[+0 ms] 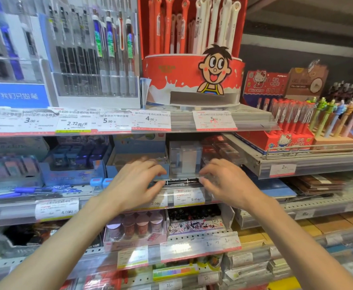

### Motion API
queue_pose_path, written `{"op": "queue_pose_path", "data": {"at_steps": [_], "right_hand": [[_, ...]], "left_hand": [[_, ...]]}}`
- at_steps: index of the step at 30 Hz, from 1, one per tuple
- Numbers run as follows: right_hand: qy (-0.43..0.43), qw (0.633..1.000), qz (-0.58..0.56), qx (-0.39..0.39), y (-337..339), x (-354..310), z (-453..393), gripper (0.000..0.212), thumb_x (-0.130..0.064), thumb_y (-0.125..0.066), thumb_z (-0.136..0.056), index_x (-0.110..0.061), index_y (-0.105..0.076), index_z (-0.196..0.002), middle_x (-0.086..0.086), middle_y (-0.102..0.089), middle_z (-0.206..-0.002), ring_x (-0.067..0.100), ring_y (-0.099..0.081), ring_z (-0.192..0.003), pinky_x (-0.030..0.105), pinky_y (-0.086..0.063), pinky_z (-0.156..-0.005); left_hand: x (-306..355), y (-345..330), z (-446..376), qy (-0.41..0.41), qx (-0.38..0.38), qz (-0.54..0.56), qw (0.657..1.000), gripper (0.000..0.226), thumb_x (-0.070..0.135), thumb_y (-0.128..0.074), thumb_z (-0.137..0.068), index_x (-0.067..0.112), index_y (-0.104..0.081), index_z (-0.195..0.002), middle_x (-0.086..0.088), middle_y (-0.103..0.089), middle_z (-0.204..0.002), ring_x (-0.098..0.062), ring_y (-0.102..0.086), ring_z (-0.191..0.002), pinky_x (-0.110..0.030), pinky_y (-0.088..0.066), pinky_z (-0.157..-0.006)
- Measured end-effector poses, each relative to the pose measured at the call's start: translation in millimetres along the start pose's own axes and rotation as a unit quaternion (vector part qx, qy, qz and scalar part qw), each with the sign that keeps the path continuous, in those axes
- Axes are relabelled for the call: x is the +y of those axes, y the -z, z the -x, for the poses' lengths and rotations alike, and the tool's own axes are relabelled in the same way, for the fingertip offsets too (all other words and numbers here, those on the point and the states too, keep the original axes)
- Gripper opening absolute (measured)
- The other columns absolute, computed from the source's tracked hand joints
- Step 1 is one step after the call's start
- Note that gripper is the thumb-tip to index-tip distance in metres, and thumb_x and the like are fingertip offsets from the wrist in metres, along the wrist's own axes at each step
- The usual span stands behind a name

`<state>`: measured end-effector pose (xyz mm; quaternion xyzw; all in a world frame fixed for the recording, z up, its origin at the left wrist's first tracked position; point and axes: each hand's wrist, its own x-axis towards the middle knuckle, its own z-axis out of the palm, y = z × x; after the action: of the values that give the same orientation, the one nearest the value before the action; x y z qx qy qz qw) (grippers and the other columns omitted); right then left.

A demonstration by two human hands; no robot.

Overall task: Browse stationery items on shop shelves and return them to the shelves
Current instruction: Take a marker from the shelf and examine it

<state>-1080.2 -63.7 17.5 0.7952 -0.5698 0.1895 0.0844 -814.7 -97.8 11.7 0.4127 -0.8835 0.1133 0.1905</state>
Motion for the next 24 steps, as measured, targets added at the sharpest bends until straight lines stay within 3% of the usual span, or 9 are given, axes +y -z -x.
{"op": "queue_pose_path", "data": {"at_steps": [4, 10, 17, 24], "right_hand": [[0.021, 0.998, 0.021, -0.062, -1.0, -9.8, -9.8, 0.039, -0.042, -0.051, -0.097, -0.022, -0.062, -0.129, -0.006, -0.061, -0.125, 0.015, -0.053, -0.119, 0.033, -0.046, -0.098], [0.015, 0.990, 0.040, -0.133, 2.3, -16.0, -19.3, 0.043, -0.035, -0.049, -0.099, -0.016, -0.057, -0.137, 0.002, -0.060, -0.138, 0.022, -0.051, -0.129, 0.038, -0.044, -0.105], [0.015, 0.984, 0.028, -0.174, 3.0, -16.2, -23.2, 0.027, -0.027, -0.049, -0.098, -0.014, -0.066, -0.113, 0.006, -0.056, -0.109, 0.028, -0.056, -0.106, 0.041, -0.048, -0.090], [0.005, 0.985, -0.005, -0.174, 7.4, -18.5, -28.8, 0.025, -0.026, -0.058, -0.094, -0.017, -0.063, -0.116, 0.001, -0.066, -0.115, 0.021, -0.061, -0.104, 0.035, -0.050, -0.089]], "left_hand": [[5.1, 1.1, -5.9, -0.010, -0.021, -0.042, 0.999, 0.045, 0.054, -0.039, -0.085, 0.026, -0.070, -0.101, 0.007, -0.070, -0.097, -0.024, -0.062, -0.096, -0.037, -0.050, -0.079], [4.7, 0.4, -7.4, -0.012, -0.044, -0.057, 0.997, 0.048, 0.056, -0.034, -0.085, 0.028, -0.069, -0.103, 0.008, -0.069, -0.102, -0.023, -0.057, -0.111, -0.038, -0.043, -0.092], [-2.3, 0.2, -1.6, -0.022, -0.006, -0.058, 0.998, 0.044, 0.053, -0.039, -0.084, 0.025, -0.071, -0.095, 0.008, -0.069, -0.091, -0.023, -0.061, -0.096, -0.037, -0.049, -0.078], [-3.8, -0.5, 2.3, -0.027, 0.004, -0.049, 0.998, 0.041, 0.053, -0.041, -0.085, 0.027, -0.070, -0.099, 0.010, -0.068, -0.094, -0.019, -0.059, -0.094, -0.035, -0.050, -0.074]]}}
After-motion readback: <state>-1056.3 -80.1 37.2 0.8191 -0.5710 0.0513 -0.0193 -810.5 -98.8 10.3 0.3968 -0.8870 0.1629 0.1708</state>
